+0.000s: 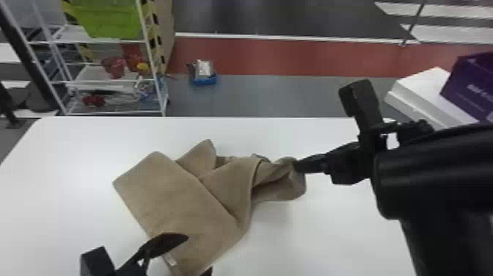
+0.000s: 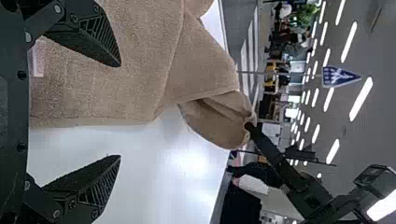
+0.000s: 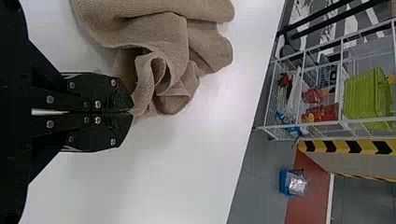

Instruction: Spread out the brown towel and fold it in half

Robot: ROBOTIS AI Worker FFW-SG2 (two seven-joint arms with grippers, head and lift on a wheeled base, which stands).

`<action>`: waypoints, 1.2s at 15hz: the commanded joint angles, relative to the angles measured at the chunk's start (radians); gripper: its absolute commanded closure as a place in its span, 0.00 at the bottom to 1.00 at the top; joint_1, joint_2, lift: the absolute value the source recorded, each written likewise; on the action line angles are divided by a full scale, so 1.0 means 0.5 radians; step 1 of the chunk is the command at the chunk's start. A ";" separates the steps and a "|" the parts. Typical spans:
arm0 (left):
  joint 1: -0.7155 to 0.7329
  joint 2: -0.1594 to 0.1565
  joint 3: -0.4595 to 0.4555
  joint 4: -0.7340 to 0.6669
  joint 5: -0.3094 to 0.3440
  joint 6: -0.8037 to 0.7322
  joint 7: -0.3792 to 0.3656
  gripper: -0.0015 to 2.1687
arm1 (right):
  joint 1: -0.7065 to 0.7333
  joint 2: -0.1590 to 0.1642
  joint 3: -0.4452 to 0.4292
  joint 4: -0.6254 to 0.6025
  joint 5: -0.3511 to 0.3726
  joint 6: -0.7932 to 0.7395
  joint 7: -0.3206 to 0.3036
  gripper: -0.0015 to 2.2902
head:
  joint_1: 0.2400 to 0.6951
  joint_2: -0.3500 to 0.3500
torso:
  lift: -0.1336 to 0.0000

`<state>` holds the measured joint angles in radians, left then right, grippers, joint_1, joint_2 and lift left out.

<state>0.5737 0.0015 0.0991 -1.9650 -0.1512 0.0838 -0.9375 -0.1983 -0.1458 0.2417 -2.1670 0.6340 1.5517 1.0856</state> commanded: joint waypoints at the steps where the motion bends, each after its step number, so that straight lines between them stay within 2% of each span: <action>1: -0.009 -0.008 -0.002 -0.018 -0.127 0.132 -0.021 0.11 | -0.002 0.003 -0.011 0.011 -0.032 0.041 -0.002 0.57 | 1.00 0.43 | 0.07; 3: -0.021 -0.008 -0.005 -0.031 -0.182 0.218 -0.052 0.13 | -0.005 0.009 -0.011 0.024 -0.035 0.041 -0.005 0.57 | 1.00 0.43 | 0.07; 7: -0.040 -0.008 -0.002 -0.040 -0.191 0.365 -0.067 0.13 | -0.008 0.016 -0.011 0.033 -0.041 0.041 -0.008 0.57 | 1.00 0.45 | 0.07; 9: -0.046 -0.008 -0.002 -0.040 -0.191 0.371 -0.067 0.21 | -0.008 0.016 -0.011 0.036 -0.047 0.041 -0.008 0.57 | 1.00 0.45 | 0.07; 10: -0.049 -0.008 -0.002 -0.043 -0.191 0.377 -0.067 0.21 | -0.005 0.016 -0.011 0.039 -0.047 0.041 -0.008 0.57 | 1.00 0.45 | 0.07; 12: -0.049 -0.008 0.004 -0.049 -0.191 0.396 -0.067 0.33 | -0.005 0.016 -0.011 0.039 -0.050 0.041 -0.008 0.57 | 1.00 0.46 | 0.07; 14: -0.055 -0.008 0.013 -0.061 -0.191 0.432 -0.070 0.34 | -0.008 0.016 -0.014 0.039 -0.047 0.041 -0.011 0.57 | 1.00 0.46 | 0.07; 15: -0.061 -0.008 0.020 -0.061 -0.195 0.438 -0.073 0.49 | -0.005 0.016 -0.017 0.039 -0.050 0.041 -0.011 0.57 | 1.00 0.46 | 0.07; 18: -0.061 -0.008 0.056 -0.120 -0.164 0.451 -0.082 0.50 | 0.010 0.016 -0.048 0.039 -0.050 0.041 -0.011 0.57 | 1.00 0.47 | 0.07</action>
<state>0.5432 0.0015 0.1151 -2.0051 -0.2446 0.3082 -0.9783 -0.1971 -0.1380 0.2286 -2.1475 0.6094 1.5517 1.0800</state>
